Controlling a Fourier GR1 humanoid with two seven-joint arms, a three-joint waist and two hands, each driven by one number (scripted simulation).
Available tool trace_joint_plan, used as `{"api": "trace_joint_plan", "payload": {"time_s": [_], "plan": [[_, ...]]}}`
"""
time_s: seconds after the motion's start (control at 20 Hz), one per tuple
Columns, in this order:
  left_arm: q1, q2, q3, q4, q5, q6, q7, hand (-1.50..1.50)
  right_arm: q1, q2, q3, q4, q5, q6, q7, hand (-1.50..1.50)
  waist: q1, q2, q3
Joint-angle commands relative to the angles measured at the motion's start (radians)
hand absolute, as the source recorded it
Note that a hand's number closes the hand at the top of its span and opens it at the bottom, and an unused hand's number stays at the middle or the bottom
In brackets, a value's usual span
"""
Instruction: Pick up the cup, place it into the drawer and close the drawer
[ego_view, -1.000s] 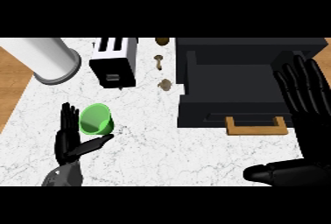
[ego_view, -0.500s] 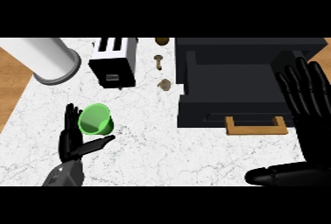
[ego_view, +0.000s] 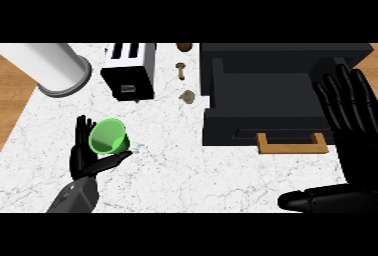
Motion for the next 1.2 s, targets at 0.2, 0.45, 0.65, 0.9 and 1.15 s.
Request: {"api": "trace_joint_plan", "payload": {"time_s": [0.2,0.45,0.65,0.9,1.15], "plan": [[-0.091,0.035,0.030,0.165,0.023,-0.143,-0.064,-1.50,-0.053,0.004,0.017,-0.011,-0.003,-0.019,0.061,-1.50,-0.010,0.004,-0.002],[-0.097,0.022,0.017,0.116,0.045,-0.212,-0.006,-1.50,-0.027,0.013,0.014,-0.012,0.004,-0.026,0.045,-1.50,-0.002,0.000,0.000],[-0.086,-0.014,0.006,0.172,0.020,-0.247,-0.131,1.50,0.001,0.002,0.006,0.009,0.008,0.007,-0.019,-1.50,-0.008,0.003,-0.001],[-0.118,-0.018,0.000,0.149,0.007,-0.192,-0.165,1.50,-0.040,0.002,0.006,-0.010,0.007,-0.019,0.038,-1.50,-0.009,0.003,-0.001],[-0.073,0.011,-0.017,0.109,-0.010,-0.221,-0.201,1.50,0.030,-0.010,0.001,-0.034,-0.022,0.022,0.020,-1.50,-0.004,0.001,0.000]]}}
